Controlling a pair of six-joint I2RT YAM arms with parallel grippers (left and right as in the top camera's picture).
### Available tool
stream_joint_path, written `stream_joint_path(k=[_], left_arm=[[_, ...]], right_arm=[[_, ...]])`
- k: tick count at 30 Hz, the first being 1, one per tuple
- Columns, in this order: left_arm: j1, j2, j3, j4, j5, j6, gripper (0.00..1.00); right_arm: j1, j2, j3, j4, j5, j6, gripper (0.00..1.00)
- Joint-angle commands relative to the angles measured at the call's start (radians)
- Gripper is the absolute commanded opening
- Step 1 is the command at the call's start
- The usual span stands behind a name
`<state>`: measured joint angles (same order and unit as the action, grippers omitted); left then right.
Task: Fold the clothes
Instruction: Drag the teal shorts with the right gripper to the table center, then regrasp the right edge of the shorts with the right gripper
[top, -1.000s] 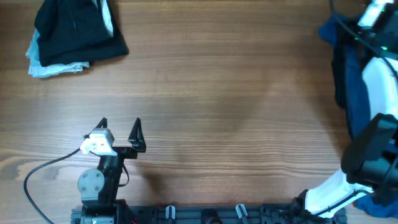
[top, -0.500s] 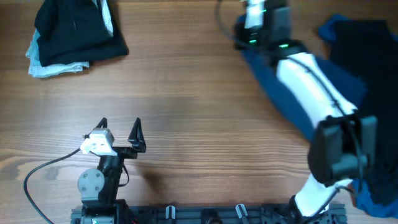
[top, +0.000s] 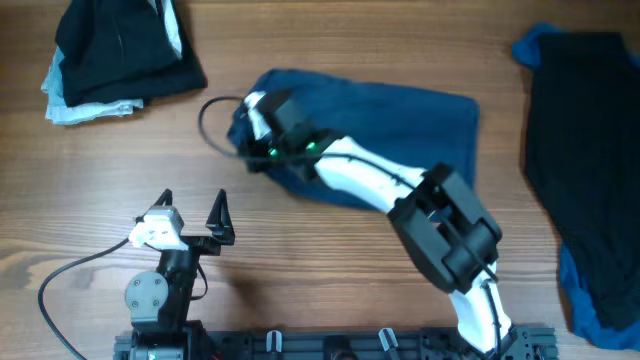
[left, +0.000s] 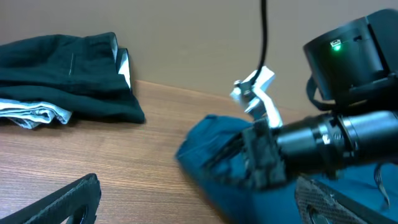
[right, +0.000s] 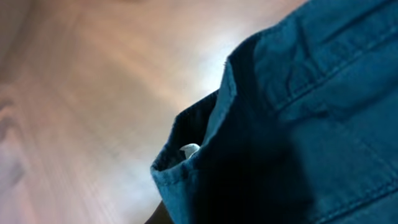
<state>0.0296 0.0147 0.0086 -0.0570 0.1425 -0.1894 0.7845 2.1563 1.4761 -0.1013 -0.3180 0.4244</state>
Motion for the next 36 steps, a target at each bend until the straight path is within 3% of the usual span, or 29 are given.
stream_joint_path(k=[1, 8, 13, 15, 21, 23, 25, 29, 33, 36], left_arm=[[0.007, -0.005, -0.003, -0.007, -0.006, 0.002, 1.00], [0.007, -0.005, -0.003, -0.007, -0.006, 0.002, 1.00], [0.007, -0.005, -0.003, -0.007, -0.006, 0.002, 1.00], [0.007, -0.005, -0.003, -0.007, -0.006, 0.002, 1.00], [0.007, -0.005, -0.003, -0.007, -0.006, 0.002, 1.00], [0.007, -0.005, -0.003, -0.007, -0.006, 0.002, 1.00], [0.007, -0.005, -0.003, -0.007, -0.006, 0.002, 1.00], [0.007, -0.005, -0.003, -0.007, -0.006, 0.002, 1.00], [0.007, -0.005, -0.003, -0.007, -0.006, 0.002, 1.00], [0.007, -0.005, -0.003, -0.007, -0.006, 0.002, 1.00]], right_arm=[[0.050, -0.003, 0.014, -0.015, -0.072, 0.084, 0.13], [0.060, -0.005, 0.014, -0.161, -0.137, 0.135, 0.06], [0.064, -0.051, 0.014, -0.236, -0.032, 0.125, 0.11], [0.066, -0.079, 0.014, -0.238, -0.029, 0.068, 0.50], [0.055, -0.171, 0.014, -0.259, -0.002, 0.016, 0.61], [0.027, -0.241, 0.015, -0.288, 0.061, -0.031, 0.91], [-0.026, -0.330, 0.015, -0.369, 0.163, -0.067, 1.00], [-0.247, -0.466, 0.015, -0.599, 0.349, -0.072, 1.00], [-0.541, -0.470, 0.012, -0.752, 0.278, -0.089, 1.00], [-0.733, -0.439, 0.001, -0.790, 0.135, -0.272, 0.99]])
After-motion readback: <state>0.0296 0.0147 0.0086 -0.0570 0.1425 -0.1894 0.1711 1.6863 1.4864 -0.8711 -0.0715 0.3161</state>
